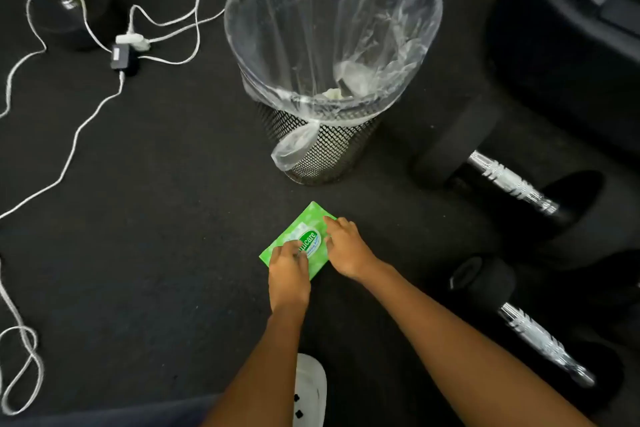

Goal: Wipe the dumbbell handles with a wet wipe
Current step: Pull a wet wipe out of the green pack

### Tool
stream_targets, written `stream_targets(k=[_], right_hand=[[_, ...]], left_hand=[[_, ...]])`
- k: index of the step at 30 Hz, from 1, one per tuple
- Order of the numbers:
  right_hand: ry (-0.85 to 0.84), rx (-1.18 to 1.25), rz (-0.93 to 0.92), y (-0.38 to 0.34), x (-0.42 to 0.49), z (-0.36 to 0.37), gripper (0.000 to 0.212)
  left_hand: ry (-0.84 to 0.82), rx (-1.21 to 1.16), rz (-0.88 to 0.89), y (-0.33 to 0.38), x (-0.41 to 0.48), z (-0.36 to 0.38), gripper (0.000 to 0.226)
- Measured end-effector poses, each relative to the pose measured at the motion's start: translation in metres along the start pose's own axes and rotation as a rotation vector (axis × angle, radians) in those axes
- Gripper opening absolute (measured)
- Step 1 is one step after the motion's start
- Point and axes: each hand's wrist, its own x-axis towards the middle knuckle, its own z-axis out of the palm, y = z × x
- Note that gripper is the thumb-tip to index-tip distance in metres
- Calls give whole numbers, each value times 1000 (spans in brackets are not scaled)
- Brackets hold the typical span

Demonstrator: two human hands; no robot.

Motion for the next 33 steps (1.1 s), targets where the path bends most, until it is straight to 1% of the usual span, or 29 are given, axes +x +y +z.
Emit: stream_targets(k=[4,7,9,11,13,15,17,20,22,26,33], right_hand=[[-26,90,45,-4,5,7,39],[-19,200,58,-5,7,17,31],[-21,262,58,-7,7,18,27],[-42,362,73,-9,5,16,28],[7,396,91,-9,5,13,27],[78,282,92,-7,7,11,26],[91,53,52,-8,9,9,28],[89,-329,-74,-13,10,14,29],[95,-497,-181,-17,10,18,29],[102,-701,-373,-18,9,21,31],[90,-935,-609,-21,13,17,28]], left_hand=[[14,-61,-95,1,7,2,27],[-13,-171,-182,6,12,5,46],[5,-246,-233,11,11,4,53],[36,-296,-266,11,12,3,46],[62,-267,-292,12,10,1,27],[80,-249,-322,10,11,1,21],[89,-262,-346,10,11,0,22],[106,-283,-355,12,10,1,19],[113,-287,-350,13,9,1,18],[132,-303,-352,14,7,-1,18],[133,-308,-374,14,6,-3,20]])
